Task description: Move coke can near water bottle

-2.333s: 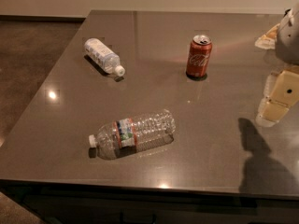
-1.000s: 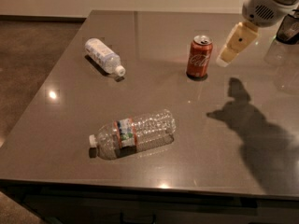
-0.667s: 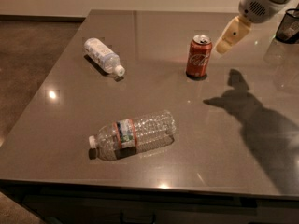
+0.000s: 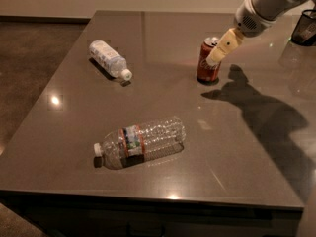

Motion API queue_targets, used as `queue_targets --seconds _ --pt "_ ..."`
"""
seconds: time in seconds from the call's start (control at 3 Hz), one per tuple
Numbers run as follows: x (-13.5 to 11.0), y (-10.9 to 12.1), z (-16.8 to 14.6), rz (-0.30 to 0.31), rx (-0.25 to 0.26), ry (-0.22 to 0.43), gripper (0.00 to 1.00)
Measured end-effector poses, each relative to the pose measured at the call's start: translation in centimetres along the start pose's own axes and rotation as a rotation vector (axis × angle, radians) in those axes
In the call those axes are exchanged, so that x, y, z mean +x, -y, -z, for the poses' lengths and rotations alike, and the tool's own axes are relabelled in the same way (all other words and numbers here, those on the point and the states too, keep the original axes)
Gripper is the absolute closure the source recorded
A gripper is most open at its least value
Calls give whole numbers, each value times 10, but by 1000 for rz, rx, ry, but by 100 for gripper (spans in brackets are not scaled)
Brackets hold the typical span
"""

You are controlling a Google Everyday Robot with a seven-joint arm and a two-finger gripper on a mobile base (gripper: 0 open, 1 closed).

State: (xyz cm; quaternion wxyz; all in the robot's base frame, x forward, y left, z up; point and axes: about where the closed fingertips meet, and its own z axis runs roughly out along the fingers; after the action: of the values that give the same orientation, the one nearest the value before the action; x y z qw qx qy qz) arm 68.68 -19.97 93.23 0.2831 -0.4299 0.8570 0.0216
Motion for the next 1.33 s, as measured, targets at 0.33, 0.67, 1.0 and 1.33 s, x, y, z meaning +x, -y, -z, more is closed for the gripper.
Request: queue_targets --seconds 0.33,0.67,1.0,1.33 --pt "-5 -6 -18 -2 -39 8 0" --pt "-9 -13 -29 2 -71 8 17" --pt "-10 -18 -32 5 -93 10 41" --pt "-17 -31 -25 33 -112 28 72"
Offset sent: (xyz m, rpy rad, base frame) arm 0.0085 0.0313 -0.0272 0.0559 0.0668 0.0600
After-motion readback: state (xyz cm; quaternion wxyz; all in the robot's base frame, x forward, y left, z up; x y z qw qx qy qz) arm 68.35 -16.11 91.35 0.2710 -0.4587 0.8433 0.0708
